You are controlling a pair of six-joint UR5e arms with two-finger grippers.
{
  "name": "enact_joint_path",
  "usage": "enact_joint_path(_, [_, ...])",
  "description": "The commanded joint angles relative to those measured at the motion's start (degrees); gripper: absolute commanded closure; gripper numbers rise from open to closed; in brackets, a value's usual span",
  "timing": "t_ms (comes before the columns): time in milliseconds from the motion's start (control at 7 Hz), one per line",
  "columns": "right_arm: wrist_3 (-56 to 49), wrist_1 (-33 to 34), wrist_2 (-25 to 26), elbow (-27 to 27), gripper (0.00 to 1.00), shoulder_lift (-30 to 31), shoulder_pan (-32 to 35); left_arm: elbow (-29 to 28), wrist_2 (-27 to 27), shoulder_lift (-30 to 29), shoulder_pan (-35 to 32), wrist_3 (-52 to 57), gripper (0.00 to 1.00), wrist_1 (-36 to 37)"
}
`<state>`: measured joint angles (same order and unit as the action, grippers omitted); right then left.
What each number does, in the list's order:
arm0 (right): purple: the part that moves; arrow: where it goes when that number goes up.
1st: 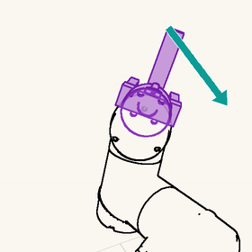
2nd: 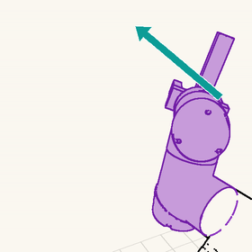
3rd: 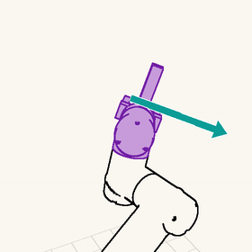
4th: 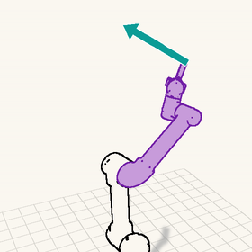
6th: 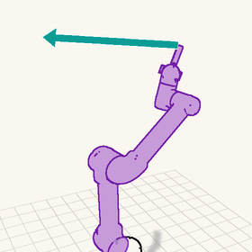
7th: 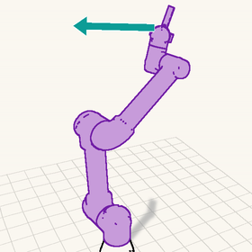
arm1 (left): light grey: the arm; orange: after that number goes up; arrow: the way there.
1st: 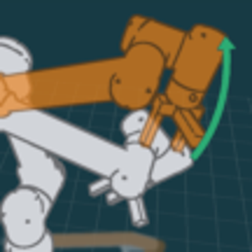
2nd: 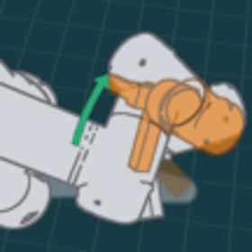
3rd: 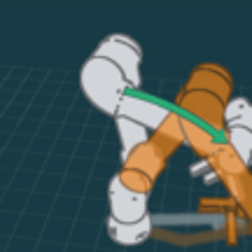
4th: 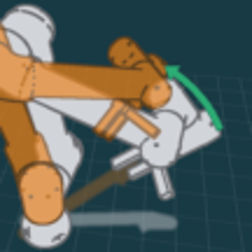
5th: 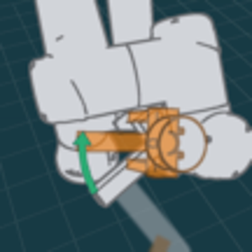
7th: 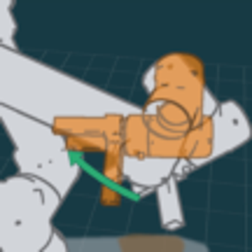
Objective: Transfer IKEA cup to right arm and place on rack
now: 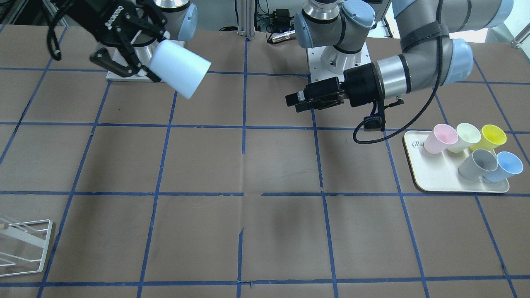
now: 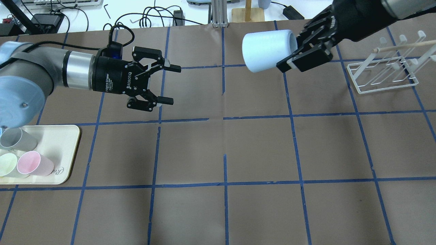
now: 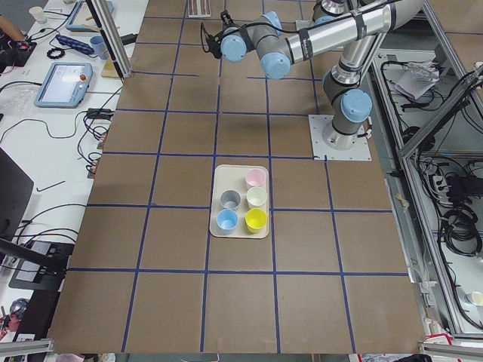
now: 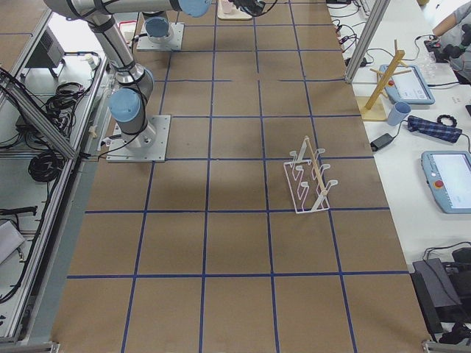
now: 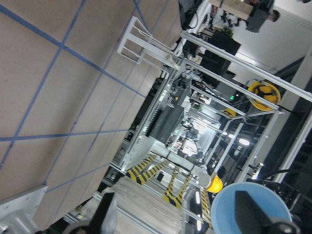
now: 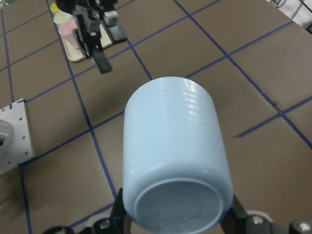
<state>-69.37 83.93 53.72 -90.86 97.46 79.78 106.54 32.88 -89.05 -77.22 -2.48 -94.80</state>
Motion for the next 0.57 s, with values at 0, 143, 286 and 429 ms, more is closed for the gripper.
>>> enact_joint_path(0, [-2.85, 0.88, 14.3, 0.25, 1.0, -0.42, -7.07, -5.36, 20.47, 0.19, -0.12, -1.92, 0.0, 1.89])
enact_joint_path(143, [-5.22, 1.24, 23.18, 0.07, 1.0, -1.73, -8.05, -6.86, 29.69, 0.45, -1.0, -1.74, 0.0, 1.72])
enact_joint_path(286, [-7.77, 1.76, 31.89, 0.42, 1.0, -4.53, -8.41, -8.7, 37.7, 0.45, -2.05, -0.7, 0.0, 1.54])
enact_joint_path(429, [-9.36, 5.25, 42.33, 0.42, 1.0, -7.17, -8.59, -10.46, 46.66, 0.8, -3.8, 3.49, 0.0, 1.72])
